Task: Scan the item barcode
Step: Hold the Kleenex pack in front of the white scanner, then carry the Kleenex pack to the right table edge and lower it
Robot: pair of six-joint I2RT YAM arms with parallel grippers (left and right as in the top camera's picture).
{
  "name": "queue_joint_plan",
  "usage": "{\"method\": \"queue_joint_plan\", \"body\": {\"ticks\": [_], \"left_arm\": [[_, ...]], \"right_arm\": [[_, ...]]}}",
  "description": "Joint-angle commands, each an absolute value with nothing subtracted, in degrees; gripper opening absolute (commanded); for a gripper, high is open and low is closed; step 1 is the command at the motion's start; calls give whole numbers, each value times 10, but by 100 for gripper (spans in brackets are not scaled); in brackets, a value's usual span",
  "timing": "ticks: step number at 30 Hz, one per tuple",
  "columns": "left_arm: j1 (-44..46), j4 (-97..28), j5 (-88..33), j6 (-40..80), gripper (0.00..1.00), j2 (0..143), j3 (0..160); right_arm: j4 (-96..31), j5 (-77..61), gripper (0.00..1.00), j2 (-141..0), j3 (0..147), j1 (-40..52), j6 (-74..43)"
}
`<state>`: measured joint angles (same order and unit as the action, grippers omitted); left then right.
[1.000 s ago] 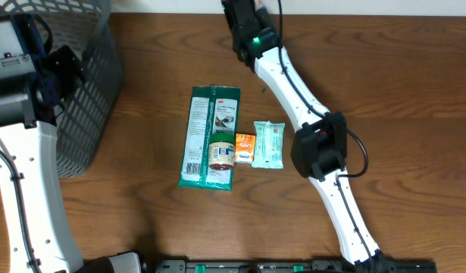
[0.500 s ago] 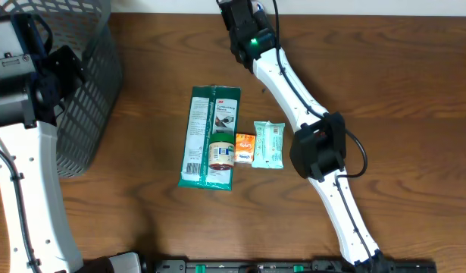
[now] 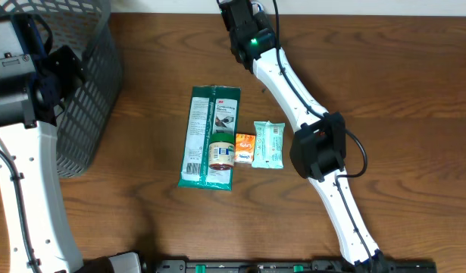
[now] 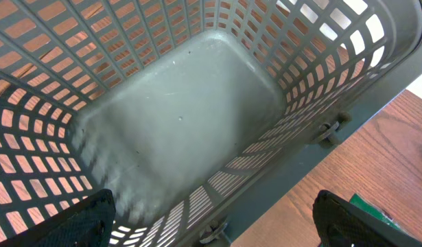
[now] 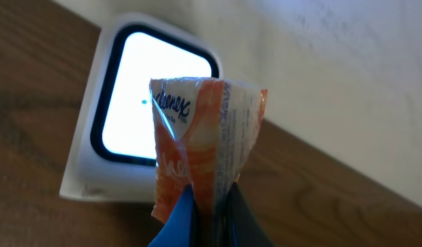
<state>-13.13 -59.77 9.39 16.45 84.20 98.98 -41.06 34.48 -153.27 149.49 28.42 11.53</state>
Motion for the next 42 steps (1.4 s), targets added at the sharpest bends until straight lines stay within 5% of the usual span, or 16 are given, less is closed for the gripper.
{"method": "queue_joint_plan", "body": {"ticks": [1, 12, 27, 42], "left_arm": [[-134, -598, 101, 159, 93, 841, 993], [-134, -598, 101, 159, 93, 841, 993], [-134, -598, 101, 159, 92, 841, 993], [-134, -598, 101, 159, 92, 841, 993]], "right_arm": [[-441, 344, 1, -1453, 1496, 284, 57], [-695, 124, 1, -1216, 1496, 205, -8], [-940, -140, 1, -1147, 1460, -148, -17], [-799, -140, 1, -1147, 1087, -256, -18]]}}
